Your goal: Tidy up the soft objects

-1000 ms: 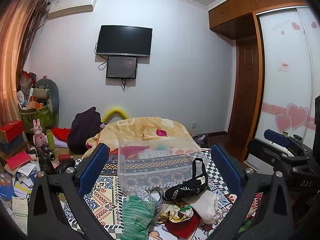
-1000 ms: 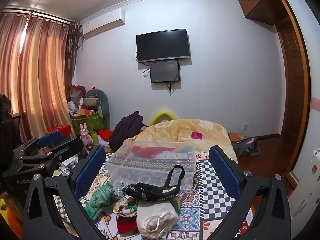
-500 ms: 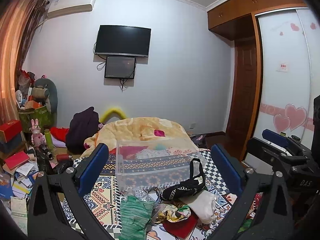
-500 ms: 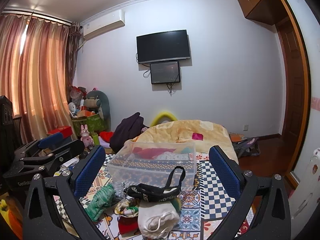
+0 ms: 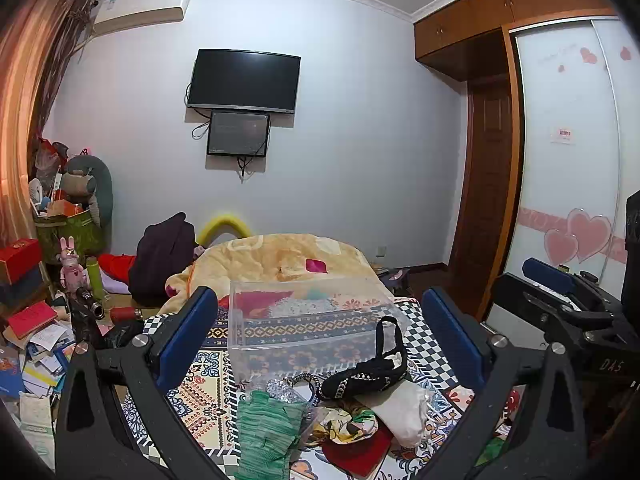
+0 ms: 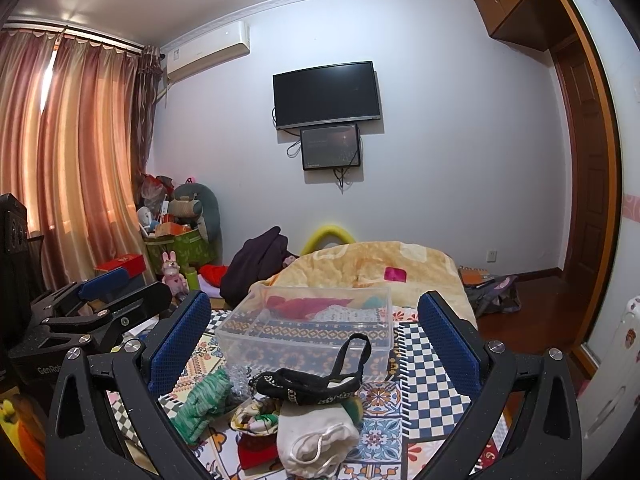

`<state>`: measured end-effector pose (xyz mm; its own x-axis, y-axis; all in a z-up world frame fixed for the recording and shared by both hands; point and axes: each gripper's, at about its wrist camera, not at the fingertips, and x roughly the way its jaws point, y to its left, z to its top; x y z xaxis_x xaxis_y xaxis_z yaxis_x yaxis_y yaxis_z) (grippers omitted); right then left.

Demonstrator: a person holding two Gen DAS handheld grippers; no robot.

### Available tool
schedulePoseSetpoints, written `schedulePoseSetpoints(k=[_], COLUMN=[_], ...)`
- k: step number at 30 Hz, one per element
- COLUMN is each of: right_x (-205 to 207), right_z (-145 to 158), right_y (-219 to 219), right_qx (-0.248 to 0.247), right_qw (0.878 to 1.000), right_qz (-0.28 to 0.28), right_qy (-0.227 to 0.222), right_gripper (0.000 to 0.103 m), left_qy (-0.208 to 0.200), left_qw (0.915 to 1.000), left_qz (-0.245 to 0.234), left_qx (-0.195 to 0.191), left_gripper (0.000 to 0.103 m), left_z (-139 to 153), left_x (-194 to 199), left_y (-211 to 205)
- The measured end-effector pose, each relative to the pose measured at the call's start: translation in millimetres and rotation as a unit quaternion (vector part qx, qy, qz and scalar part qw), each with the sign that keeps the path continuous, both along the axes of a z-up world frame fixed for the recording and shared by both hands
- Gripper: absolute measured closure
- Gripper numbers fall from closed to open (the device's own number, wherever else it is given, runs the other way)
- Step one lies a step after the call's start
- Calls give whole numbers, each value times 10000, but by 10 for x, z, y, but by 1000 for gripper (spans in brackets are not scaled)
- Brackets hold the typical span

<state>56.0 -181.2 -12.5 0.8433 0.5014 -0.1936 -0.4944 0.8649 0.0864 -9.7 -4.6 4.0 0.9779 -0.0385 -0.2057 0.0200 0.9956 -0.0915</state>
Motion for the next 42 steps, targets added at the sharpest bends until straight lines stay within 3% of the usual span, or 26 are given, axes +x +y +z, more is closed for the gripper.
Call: schedulePoseSetpoints(k=[34,42], right_x=[-35,78], right_z=[14,-92], right_y=[9,12], right_qx=[48,-80], right_qw=[10000,9998], right_qz=[19,-71], right_qy=[-34,156], right_gripper=[0,0], left_qy=[-62,181], left_qw=[9999,9998], left_qz=[-76,-9], left_qx=[27,82], left_gripper=[0,0], left_z=[35,-84], left_x=[-53,44], left_y=[-27,1])
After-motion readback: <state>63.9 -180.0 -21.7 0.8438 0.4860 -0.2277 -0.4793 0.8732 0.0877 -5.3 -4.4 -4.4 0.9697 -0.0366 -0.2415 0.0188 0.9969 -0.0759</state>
